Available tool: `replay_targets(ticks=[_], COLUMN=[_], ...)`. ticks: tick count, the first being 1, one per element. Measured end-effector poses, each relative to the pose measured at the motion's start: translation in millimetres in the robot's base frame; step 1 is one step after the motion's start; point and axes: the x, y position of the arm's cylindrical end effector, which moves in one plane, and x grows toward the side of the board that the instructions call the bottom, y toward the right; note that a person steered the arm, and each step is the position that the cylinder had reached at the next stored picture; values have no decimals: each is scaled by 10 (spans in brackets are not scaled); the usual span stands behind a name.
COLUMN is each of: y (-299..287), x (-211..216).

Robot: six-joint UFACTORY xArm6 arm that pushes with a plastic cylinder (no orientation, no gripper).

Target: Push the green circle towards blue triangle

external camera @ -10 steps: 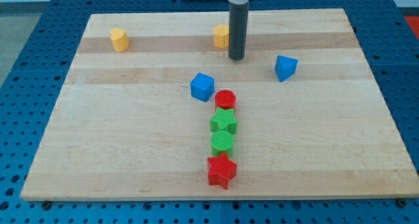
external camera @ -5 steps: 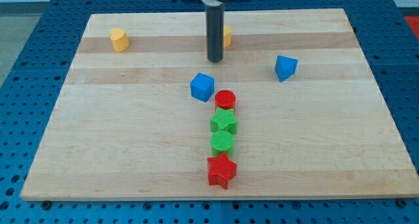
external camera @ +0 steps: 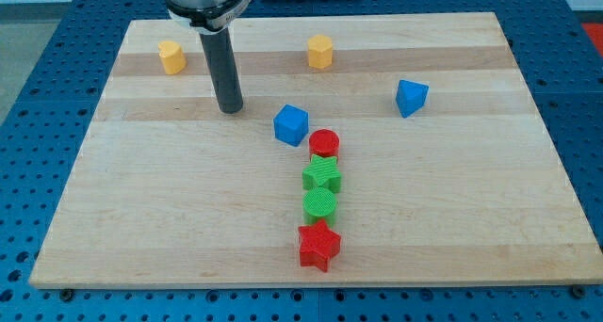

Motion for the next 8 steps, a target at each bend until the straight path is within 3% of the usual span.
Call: replay_targets(ticks=[1, 2, 3, 4, 5, 8], y=[8, 145, 210, 210, 381, 457], x=[223, 1202, 1617, 1617, 1947, 1885])
